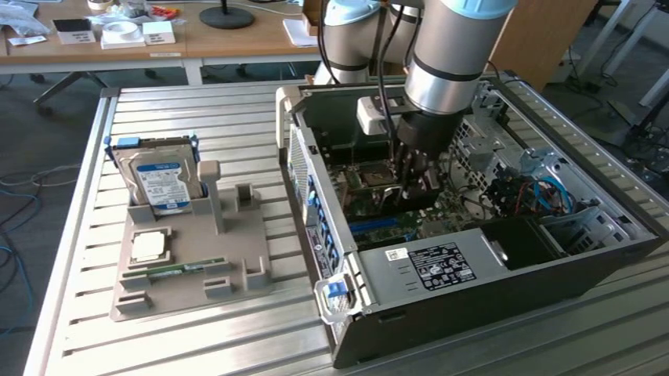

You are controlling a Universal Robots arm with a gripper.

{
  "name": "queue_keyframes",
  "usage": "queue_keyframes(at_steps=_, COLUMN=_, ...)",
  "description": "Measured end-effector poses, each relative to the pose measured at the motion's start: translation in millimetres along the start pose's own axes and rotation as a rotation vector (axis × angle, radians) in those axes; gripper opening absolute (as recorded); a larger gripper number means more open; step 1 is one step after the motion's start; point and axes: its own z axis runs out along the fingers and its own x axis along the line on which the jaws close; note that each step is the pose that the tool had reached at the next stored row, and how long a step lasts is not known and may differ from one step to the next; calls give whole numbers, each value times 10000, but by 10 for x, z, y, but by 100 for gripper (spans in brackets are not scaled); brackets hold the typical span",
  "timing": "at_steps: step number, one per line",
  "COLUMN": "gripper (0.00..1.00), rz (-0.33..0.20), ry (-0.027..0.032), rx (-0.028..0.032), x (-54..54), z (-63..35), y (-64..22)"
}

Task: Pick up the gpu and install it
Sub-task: 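Insert the gpu into the slot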

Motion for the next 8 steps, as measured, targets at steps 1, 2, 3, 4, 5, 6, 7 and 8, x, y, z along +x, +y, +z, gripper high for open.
queue_keyframes(at_steps=1, gripper=27, rz=0, ry=0, rx=0, x=0, z=0, y=1)
queue_keyframes(at_steps=2, gripper=27, rz=2, ry=0, rx=0, x=1, z=2, y=3)
queue_keyframes(at_steps=3, gripper=27, rz=4, ry=0, rx=1, x=1, z=6, y=9)
queue_keyframes(at_steps=4, gripper=27, rz=3, ry=1, rx=5, x=2, z=9, y=18)
queue_keyframes(at_steps=5, gripper=27, rz=3, ry=-1, rx=9, x=2, z=16, y=25)
queue_keyframes(at_steps=6, gripper=27, rz=2, ry=1, rx=11, x=2, z=19, y=28)
queue_keyframes(at_steps=7, gripper=27, rz=1, ry=2, rx=10, x=2, z=21, y=28)
queue_keyframes(at_steps=8, gripper=27, rz=1, ry=-1, rx=11, x=2, z=27, y=28)
